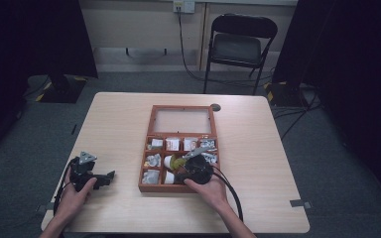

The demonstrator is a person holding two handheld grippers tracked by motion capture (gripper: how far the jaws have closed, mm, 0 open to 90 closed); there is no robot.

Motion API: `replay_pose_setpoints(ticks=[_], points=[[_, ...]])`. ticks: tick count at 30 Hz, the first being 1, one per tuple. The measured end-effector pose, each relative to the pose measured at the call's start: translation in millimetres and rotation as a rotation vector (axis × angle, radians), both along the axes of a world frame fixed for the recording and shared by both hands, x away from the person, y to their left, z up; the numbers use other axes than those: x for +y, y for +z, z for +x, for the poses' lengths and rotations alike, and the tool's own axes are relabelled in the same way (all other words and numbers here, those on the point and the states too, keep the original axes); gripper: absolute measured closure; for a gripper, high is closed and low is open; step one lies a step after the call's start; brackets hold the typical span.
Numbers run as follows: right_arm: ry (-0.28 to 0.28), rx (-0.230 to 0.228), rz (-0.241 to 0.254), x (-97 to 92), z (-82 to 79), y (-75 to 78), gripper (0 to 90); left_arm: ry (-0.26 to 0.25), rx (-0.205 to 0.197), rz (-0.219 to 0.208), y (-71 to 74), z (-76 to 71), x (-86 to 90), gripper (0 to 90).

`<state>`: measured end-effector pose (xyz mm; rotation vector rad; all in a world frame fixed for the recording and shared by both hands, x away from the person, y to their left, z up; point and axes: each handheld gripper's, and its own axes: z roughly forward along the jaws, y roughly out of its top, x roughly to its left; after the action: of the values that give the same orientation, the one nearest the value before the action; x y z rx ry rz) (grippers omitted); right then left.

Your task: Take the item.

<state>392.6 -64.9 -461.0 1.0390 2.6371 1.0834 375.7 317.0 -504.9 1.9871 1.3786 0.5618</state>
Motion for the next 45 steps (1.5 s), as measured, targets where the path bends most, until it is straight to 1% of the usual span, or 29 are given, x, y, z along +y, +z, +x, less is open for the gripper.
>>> replay_pose_setpoints(ticks=[5, 10, 18, 20, 23, 25, 29, 33, 38, 41, 44, 45], points=[[-0.012, -0.007, 0.014, -3.9, 1.4, 2.3, 54.6, 0.000, 0.000, 0.000, 0.0, 0.0, 0.0, 0.0], [-0.015, -0.024, 0.028, -4.9, 1.3, 3.8, 54.6, 0.000, 0.000, -0.001, 0.0, 0.0, 0.0, 0.0], [-0.022, -0.030, 0.039, -6.5, 1.4, 7.1, 54.7, 0.000, 0.000, 0.000, 0.0, 0.0, 0.0, 0.0], [-0.022, -0.034, 0.047, -7.4, 1.5, 8.6, 54.6, 0.000, 0.000, 0.000, 0.0, 0.0, 0.0, 0.0], [-0.014, -0.051, 0.074, -10.0, 1.5, 12.9, 54.6, 0.000, 0.000, 0.000, 0.0, 0.0, 0.0, 0.0], [-0.011, -0.049, 0.091, -11.7, 1.9, 15.1, 54.6, 0.000, 0.000, 0.000, 0.0, 0.0, 0.0, 0.0], [-0.006, -0.055, 0.094, -12.3, 1.6, 15.9, 54.6, 0.000, 0.000, 0.000, 0.0, 0.0, 0.0, 0.0], [-0.004, -0.085, 0.118, -15.2, 0.8, 21.4, 54.7, 0.000, 0.000, 0.000, 0.0, 0.0, 0.0, 0.0], [-0.016, -0.092, 0.121, -19.2, 1.9, 25.0, 54.6, 0.000, 0.000, 0.000, 0.0, 0.0, 0.0, 0.0], [-0.017, -0.106, 0.126, -21.8, 2.6, 29.5, 54.6, 0.000, 0.000, 0.000, 0.0, 0.0, 0.0, 0.0], [-0.018, -0.124, 0.149, -27.0, 3.2, 36.4, 54.6, 0.000, 0.000, 0.000, 0.0, 0.0, 0.0, 0.0], [-0.016, -0.126, 0.150, -28.5, 3.1, 38.1, 54.6, 0.000, 0.000, 0.000, 0.0, 0.0, 0.0, 0.0]])
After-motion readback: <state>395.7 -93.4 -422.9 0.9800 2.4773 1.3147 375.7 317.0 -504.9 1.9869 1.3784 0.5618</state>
